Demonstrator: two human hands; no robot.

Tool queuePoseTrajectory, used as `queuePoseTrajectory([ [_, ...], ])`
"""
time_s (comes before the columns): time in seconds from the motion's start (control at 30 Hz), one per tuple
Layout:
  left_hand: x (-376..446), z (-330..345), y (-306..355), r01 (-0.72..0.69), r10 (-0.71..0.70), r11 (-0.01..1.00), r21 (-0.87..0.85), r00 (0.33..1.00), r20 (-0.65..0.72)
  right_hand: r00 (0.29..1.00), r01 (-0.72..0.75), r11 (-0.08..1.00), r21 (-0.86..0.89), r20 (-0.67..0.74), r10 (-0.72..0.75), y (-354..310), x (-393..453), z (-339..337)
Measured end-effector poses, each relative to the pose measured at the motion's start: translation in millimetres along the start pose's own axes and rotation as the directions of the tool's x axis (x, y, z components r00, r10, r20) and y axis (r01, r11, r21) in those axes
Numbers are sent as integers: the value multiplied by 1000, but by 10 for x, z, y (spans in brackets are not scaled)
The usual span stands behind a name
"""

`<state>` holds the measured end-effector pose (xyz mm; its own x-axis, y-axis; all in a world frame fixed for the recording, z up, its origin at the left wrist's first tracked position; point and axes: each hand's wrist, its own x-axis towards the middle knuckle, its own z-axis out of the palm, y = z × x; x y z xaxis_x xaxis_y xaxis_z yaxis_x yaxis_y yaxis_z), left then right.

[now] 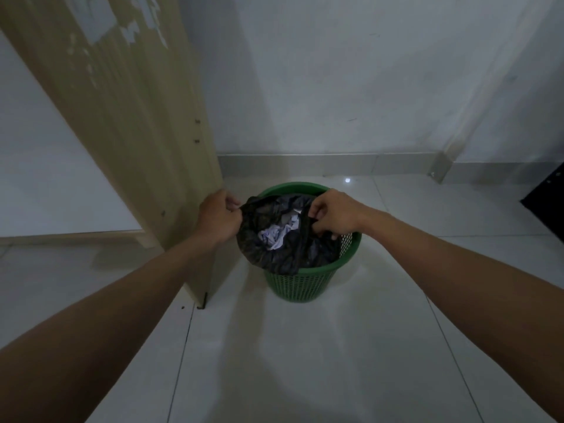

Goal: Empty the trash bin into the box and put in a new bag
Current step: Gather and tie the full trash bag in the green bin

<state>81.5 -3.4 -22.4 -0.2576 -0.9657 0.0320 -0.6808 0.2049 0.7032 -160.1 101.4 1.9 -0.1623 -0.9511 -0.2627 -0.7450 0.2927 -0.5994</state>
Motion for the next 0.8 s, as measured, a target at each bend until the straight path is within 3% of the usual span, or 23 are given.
queuePoseTrajectory([
  [0.1, -100, -35, -16, 343, -295, 927, -153, 916, 270, 1000, 31, 999, 28, 0, -31, 2, 35, -114],
  [0.13, -149, -49, 7, 426, -339, 877, -224, 876, 342, 1000, 30, 998, 52, -10, -30, 3, 42, -153],
  [0.2, -176, -87, 63, 475, -352, 822, -316, 858, 375, 999, 27, 994, 109, -33, -23, 9, 50, -212],
  [0.27, -151, -133, 103, 459, -339, 827, -325, 867, 364, 999, 33, 991, 129, -46, -27, 15, 40, -243],
  [0.37, -149, -206, 171, 416, -328, 887, -201, 874, 358, 999, 16, 994, 109, -41, -12, 8, 9, -243],
  [0.53, -104, -233, 390, 220, -195, 973, -75, 948, 250, 999, 7, 994, 112, -44, -2, 1, 2, -240],
  [0.67, -103, -242, 659, 21, -18, 1000, -6, 951, 309, 1000, -15, 993, 114, -23, 18, -12, -4, -243],
  [0.8, -121, -75, 760, -21, -10, 997, 80, 926, 376, 1000, -18, 994, 104, 19, 16, -20, -53, -247],
])
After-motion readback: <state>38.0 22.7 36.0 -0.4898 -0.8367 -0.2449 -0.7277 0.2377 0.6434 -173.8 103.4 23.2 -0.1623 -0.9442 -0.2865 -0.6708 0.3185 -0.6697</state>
